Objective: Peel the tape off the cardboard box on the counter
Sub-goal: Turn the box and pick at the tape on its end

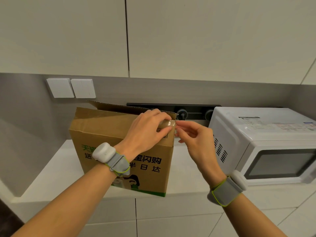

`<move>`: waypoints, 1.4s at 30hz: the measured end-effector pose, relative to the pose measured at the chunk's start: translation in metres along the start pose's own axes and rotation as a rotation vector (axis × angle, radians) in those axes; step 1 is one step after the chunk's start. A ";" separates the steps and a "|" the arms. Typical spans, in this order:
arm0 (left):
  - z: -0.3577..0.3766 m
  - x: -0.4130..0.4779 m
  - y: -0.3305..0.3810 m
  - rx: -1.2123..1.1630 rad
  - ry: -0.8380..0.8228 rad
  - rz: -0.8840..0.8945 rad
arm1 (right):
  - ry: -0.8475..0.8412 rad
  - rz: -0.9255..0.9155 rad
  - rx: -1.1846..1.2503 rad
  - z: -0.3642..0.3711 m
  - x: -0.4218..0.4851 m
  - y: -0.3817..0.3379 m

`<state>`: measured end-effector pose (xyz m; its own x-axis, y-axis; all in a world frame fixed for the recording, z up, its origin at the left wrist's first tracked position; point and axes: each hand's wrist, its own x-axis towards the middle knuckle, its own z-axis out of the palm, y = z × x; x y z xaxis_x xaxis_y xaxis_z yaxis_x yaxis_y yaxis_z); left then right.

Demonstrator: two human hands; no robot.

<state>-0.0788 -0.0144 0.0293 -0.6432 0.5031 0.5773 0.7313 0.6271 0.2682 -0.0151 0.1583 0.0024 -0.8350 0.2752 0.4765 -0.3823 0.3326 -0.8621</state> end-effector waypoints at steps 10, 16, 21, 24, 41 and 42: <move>0.022 -0.024 0.001 0.149 -0.003 -0.081 | -0.411 -0.212 -0.279 -0.024 0.044 -0.007; 0.013 -0.038 -0.008 0.079 0.001 -0.046 | -0.578 -0.356 -0.409 -0.017 0.055 -0.017; -0.011 -0.054 -0.023 0.038 -0.104 -0.024 | -0.713 -0.648 -0.616 0.000 0.054 -0.032; -0.024 -0.059 -0.030 0.020 -0.189 -0.013 | -0.797 -0.688 -0.674 0.010 0.051 -0.038; -0.040 -0.108 -0.052 -0.046 -0.122 0.024 | -0.975 -0.673 -0.882 0.052 0.045 -0.070; -0.036 -0.112 -0.053 -0.047 -0.086 0.053 | -0.963 -0.688 -0.907 0.052 0.045 -0.069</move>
<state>-0.0380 -0.1251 -0.0220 -0.6187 0.5854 0.5240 0.7736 0.5703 0.2763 -0.0472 0.1007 0.0745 -0.6701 -0.7309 0.1294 -0.7318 0.6797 0.0496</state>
